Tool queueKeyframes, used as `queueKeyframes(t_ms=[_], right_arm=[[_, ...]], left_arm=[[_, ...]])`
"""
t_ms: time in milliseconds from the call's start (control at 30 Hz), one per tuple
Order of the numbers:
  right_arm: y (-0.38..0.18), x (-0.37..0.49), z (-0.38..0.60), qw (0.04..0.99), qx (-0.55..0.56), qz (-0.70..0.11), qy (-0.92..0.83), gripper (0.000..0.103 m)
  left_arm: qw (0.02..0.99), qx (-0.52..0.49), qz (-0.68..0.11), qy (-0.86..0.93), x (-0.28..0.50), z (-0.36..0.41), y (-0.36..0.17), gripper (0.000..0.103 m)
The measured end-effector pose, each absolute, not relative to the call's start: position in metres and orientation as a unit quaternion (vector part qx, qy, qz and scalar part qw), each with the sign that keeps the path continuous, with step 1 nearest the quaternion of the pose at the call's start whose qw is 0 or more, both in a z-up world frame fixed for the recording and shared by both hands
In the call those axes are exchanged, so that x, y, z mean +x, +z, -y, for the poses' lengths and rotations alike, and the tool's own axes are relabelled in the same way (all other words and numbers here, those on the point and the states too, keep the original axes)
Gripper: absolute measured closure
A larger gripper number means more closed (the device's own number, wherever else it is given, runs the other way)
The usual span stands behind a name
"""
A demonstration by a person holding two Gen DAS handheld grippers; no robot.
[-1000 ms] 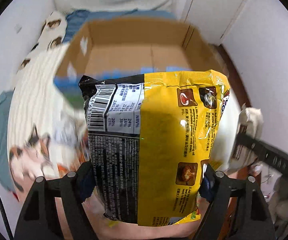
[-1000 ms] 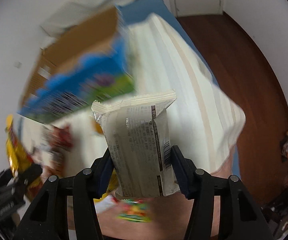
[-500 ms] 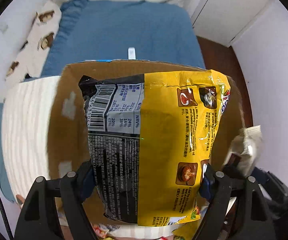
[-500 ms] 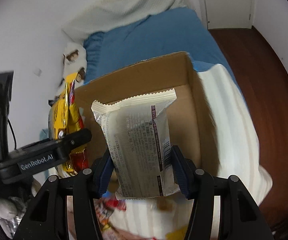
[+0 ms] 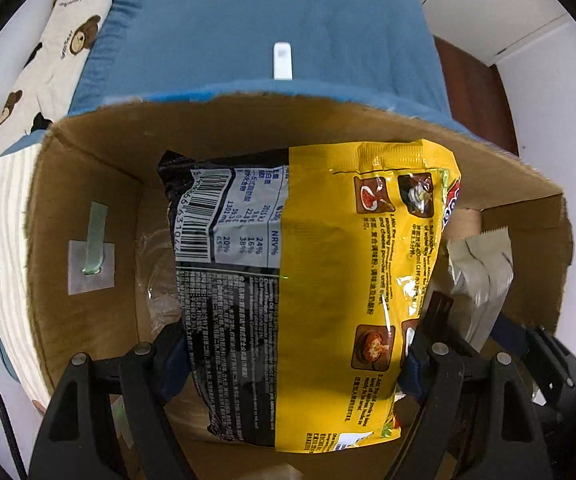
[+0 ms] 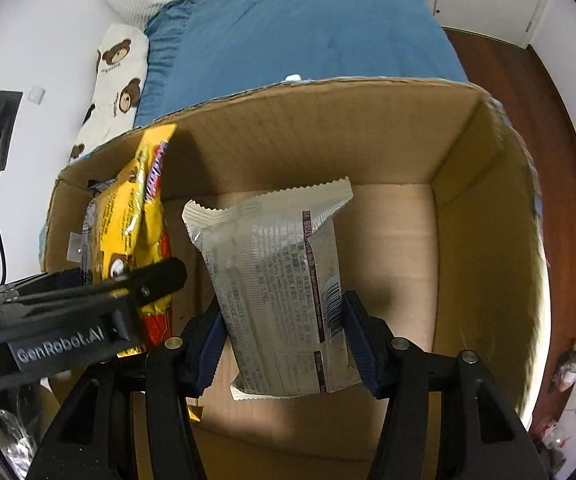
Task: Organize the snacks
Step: 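Carry both packets into the cardboard box and open both tools to drop them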
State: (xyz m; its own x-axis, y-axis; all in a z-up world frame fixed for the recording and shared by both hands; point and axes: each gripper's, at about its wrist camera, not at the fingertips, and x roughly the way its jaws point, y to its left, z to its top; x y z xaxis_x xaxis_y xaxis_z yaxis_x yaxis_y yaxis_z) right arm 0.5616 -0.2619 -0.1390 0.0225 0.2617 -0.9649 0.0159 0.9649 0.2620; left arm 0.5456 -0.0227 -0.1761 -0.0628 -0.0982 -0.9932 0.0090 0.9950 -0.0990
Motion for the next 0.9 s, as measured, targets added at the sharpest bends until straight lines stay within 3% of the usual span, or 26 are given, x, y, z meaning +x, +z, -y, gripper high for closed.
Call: queueKeyframes(t_ms=[100,167,500,900], right_arm=[[-0.146,0.567,0.254,0.692,0.090,-0.710,0.095,0.032],[-0.151,0.567,0.255,0.687,0.085,-0.715,0.094,0.009],[-0.151,0.542,0.263,0.680,0.073,-0.724,0.084,0.007],[-0.099,0.499,0.272,0.713,0.067,-0.694,0.074,0.007]], left_arm=[[0.684,-0.021,-0.728,-0.036,0.550,0.021,-0.184,0.018],[0.687,-0.012,-0.726,-0.036,0.551,0.020,-0.186,0.007],[0.705,-0.006,-0.708,-0.030,0.529,0.013,-0.154,0.005],[0.754,-0.008,-0.656,-0.022,0.475,0.000,-0.100,0.005]])
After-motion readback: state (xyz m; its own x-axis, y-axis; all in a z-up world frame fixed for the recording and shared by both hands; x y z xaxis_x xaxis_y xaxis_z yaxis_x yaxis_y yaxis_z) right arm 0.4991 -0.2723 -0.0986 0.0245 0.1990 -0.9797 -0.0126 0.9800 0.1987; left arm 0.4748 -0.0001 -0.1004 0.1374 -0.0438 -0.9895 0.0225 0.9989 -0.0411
